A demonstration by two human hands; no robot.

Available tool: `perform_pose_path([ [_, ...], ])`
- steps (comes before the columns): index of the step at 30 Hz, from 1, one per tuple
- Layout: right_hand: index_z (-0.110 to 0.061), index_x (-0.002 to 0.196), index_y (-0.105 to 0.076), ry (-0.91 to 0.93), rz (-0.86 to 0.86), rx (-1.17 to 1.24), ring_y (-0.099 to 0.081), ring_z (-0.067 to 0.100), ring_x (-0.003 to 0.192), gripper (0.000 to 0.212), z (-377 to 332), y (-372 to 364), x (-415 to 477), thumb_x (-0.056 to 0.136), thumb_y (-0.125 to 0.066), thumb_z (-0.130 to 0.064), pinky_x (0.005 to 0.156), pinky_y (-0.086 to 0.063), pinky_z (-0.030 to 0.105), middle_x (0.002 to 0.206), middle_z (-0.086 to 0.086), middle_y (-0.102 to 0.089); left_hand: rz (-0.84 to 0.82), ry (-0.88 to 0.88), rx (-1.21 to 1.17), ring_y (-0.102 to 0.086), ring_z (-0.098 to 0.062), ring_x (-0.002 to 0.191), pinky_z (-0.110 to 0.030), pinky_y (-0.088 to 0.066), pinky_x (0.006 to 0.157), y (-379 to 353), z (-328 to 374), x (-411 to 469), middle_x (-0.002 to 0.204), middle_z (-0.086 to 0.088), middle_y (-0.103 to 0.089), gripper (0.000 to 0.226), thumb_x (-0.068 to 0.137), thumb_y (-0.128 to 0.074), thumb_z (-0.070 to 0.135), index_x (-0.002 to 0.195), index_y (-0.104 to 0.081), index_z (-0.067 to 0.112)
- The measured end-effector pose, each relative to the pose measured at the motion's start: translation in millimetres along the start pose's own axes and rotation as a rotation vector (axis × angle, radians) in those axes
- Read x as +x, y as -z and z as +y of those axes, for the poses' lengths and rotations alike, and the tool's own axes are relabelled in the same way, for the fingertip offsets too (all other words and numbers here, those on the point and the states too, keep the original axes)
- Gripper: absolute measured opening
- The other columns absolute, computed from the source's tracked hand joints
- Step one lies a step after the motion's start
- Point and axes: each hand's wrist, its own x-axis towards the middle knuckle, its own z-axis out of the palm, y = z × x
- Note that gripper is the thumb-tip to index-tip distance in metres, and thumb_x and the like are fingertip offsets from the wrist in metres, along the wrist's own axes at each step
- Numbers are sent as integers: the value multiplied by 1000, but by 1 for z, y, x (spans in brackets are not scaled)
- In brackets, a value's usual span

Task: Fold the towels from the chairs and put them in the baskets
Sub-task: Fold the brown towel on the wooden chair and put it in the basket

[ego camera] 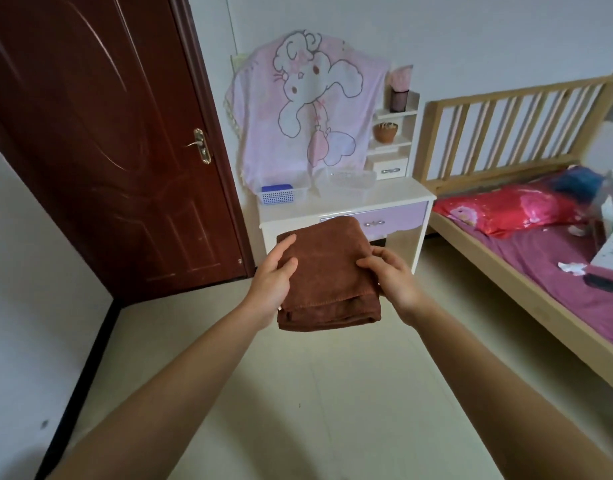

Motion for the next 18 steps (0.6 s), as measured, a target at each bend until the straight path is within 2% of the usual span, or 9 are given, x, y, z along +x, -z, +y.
perform_pose_path([
  [4,-14,115,-65,-40,-47,-15,-67,14,83,22,-20,-6,124,94,-62,-19,71,-51,26,105,5,-71,14,30,49,-57,-7,117,-11,-49,83,5,12,109,134,8,-56,35,104,-45,15,128,-62,34],
  [11,-16,116,-66,-92,-150,-61,-68,13,78,25,-46,-71,306,91,-65,-19,63,-51,23,104,5,-73,148,91,13,-59,-16,118,-30,-50,101,63,-2,270,133,3,-59,36,102,-49,11,112,-68,40],
  [13,-19,115,-66,-101,-170,-79,-69,13,78,25,-41,-92,359,90,-67,-19,65,-53,25,102,4,-74,166,103,-9,-60,-15,116,-27,-52,96,82,-18,319,132,3,-59,35,101,-50,11,113,-68,39],
  [16,-21,114,-65,-130,-177,-93,-71,19,88,25,-28,-119,435,89,-68,-22,77,-56,32,105,5,-75,153,141,-27,-61,-11,109,-16,-53,81,106,-44,393,128,5,-59,33,101,-50,10,121,-66,32],
  [18,-20,115,-65,-155,-181,-101,-71,21,94,25,-22,-138,484,90,-67,-23,75,-57,31,108,6,-75,138,171,-47,-62,-15,111,-20,-54,83,122,-60,444,130,3,-58,32,100,-52,12,119,-67,34],
])
